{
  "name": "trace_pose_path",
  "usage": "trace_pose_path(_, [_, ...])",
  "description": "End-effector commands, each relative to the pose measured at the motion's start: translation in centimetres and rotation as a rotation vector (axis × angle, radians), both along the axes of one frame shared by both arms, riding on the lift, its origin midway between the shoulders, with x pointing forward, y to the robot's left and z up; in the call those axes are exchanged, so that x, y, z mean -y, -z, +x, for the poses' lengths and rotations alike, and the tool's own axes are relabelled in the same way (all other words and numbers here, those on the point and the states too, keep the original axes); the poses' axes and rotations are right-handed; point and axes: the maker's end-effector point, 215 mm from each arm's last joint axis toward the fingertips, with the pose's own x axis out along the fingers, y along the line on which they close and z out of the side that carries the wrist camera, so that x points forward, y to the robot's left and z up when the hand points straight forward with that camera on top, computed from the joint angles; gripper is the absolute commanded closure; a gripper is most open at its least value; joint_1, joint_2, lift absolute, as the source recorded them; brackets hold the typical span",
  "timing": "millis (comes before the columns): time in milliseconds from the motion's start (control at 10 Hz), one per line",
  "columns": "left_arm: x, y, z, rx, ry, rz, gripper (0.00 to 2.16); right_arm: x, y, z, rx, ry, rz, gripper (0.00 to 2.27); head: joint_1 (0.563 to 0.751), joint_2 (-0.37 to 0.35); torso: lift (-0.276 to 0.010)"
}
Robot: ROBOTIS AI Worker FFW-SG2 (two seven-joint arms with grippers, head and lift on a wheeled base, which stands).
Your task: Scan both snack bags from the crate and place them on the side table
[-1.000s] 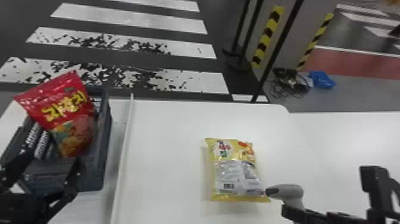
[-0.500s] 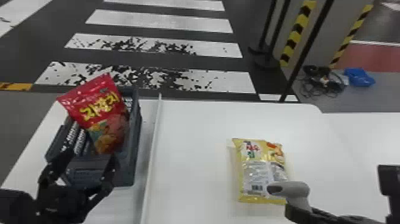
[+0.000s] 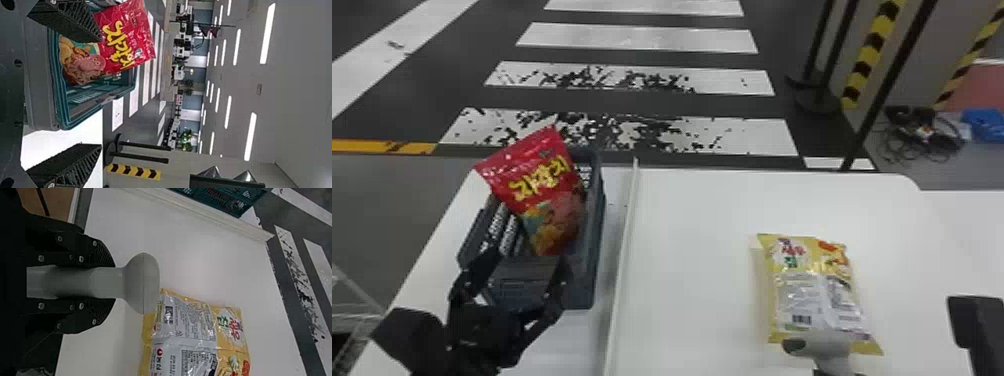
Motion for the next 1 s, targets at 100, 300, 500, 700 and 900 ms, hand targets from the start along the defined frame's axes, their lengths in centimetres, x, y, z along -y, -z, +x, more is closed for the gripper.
trace_pose_path(100, [0.0,0.0,0.0,0.000,0.001,0.000,0.04,-1.0,1.8,-0.2,-0.027,-0.020,-0.051,2.25,0.695,-0.003,-0.095])
trace_pose_path(300, [0.2,0.0,0.0,0.001,0.003,-0.002,0.04,-0.5,2.4,0.7,0.007,-0.014,-0.213,2.25,0.695,-0.002,-0.095])
trace_pose_path(500, [0.8,0.1,0.0,-0.003,0.012,-0.008,0.04,0.1,2.0,2.7,0.086,0.002,-0.401,2.25,0.695,-0.013,-0.095])
trace_pose_path(700, [0.7,0.2,0.0,-0.005,0.012,-0.008,0.04,-1.0,2.0,2.0,0.073,-0.006,-0.416,2.25,0.695,-0.023,-0.095])
trace_pose_path(900, [0.8,0.3,0.0,-0.008,0.013,-0.008,0.04,-1.4,1.8,2.3,0.085,-0.008,-0.425,2.25,0.695,-0.006,-0.095])
